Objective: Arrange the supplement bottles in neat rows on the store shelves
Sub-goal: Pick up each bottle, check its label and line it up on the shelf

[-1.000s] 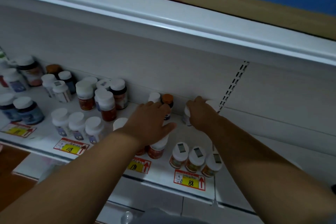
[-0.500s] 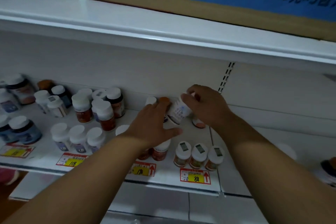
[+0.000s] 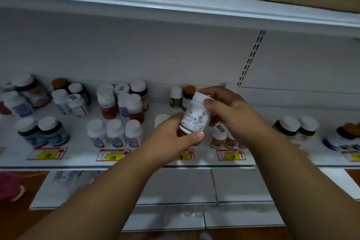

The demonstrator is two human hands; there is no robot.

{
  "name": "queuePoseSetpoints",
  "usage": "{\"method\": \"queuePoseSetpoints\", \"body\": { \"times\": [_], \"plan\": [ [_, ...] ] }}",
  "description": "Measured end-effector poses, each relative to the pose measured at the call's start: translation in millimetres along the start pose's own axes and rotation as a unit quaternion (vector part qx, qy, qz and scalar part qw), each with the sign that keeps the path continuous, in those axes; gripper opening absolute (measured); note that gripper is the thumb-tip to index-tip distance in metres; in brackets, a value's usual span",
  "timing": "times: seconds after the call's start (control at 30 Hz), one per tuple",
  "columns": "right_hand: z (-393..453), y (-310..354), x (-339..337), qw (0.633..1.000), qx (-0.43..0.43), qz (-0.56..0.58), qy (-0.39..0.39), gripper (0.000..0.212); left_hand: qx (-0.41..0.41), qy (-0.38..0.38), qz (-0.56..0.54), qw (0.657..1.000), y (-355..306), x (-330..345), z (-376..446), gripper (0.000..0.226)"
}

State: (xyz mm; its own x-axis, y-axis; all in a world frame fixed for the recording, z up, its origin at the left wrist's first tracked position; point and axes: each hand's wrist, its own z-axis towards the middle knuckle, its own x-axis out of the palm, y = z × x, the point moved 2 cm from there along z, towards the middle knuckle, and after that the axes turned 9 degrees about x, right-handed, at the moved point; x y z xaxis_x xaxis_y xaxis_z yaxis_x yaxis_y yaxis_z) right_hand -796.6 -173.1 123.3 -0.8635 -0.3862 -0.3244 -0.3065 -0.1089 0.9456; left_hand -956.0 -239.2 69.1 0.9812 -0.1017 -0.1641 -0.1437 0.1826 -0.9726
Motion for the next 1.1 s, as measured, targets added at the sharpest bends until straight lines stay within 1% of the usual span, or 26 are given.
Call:
{"method": "queuePoseSetpoints", "body": {
  "times": [0.07, 0.13, 0.23, 0.3, 0.33, 0.4, 0.47, 0.57, 0.63, 0.7, 0.83, 0.93, 1.0, 1.1],
  "plan": [
    [-4.5, -2.7, 17.0, 1.000, -0.002, 0.004, 0.016, 0.032, -0.014, -0.007, 0.010, 1.000, 4.3, -7.3, -18.5, 0.055],
    [-7.0, -3.7, 38.7, 0.999, -0.007, 0.010, 0.039, 0.033, -0.023, -0.032, 0.042, 0.998, 7.1, -18.9, -38.9, 0.055],
    [-8.4, -1.3, 79.1, 0.997, -0.006, 0.022, 0.076, 0.027, -0.034, -0.116, 0.082, 0.989, 8.4, -38.6, -70.2, 0.050],
    [-9.1, -0.8, 103.5, 0.996, -0.026, -0.015, 0.085, 0.019, -0.033, -0.191, 0.125, 0.973, 9.4, -46.1, -89.9, 0.046],
    [-10.8, -1.0, 114.1, 0.994, -0.034, -0.032, 0.094, 0.019, -0.038, -0.222, 0.139, 0.964, 10.8, -47.3, -99.9, 0.045],
    [-16.8, -1.6, 130.2, 0.992, -0.042, -0.022, 0.115, 0.020, -0.056, -0.252, 0.150, 0.954, 11.7, -47.5, -119.0, 0.047],
    [-23.2, -4.9, 142.3, 0.990, -0.042, -0.002, 0.134, 0.020, -0.069, -0.257, 0.152, 0.952, 12.8, -48.3, -134.4, 0.050],
    [-36.7, -13.0, 154.3, 0.989, -0.035, 0.012, 0.144, 0.022, -0.082, -0.248, 0.151, 0.953, 16.3, -51.8, -152.0, 0.051],
    [-40.6, -12.3, 157.1, 0.988, -0.031, 0.008, 0.149, 0.023, -0.073, -0.225, 0.143, 0.961, 15.0, -55.9, -156.0, 0.054],
    [-39.8, -7.1, 157.9, 0.990, -0.032, -0.004, 0.135, 0.025, -0.061, -0.201, 0.136, 0.968, 15.8, -65.3, -152.1, 0.059],
    [-35.3, 5.2, 162.2, 0.997, -0.019, 0.009, 0.077, 0.025, -0.043, -0.161, 0.153, 0.974, 16.1, -96.1, -138.0, 0.061],
    [-37.5, 7.7, 160.5, 1.000, 0.001, 0.016, 0.025, 0.025, -0.023, -0.107, 0.160, 0.981, 17.5, -109.8, -125.2, 0.064],
    [-44.4, 4.8, 151.3, 1.000, 0.017, 0.021, -0.012, 0.024, -0.010, -0.067, 0.146, 0.987, 20.1, -106.9, -113.9, 0.065],
    [-67.8, -3.0, 123.5, 0.996, 0.038, 0.012, -0.076, 0.022, 0.019, 0.008, 0.118, 0.993, 22.5, -80.1, -96.9, 0.062]
  ]
}}
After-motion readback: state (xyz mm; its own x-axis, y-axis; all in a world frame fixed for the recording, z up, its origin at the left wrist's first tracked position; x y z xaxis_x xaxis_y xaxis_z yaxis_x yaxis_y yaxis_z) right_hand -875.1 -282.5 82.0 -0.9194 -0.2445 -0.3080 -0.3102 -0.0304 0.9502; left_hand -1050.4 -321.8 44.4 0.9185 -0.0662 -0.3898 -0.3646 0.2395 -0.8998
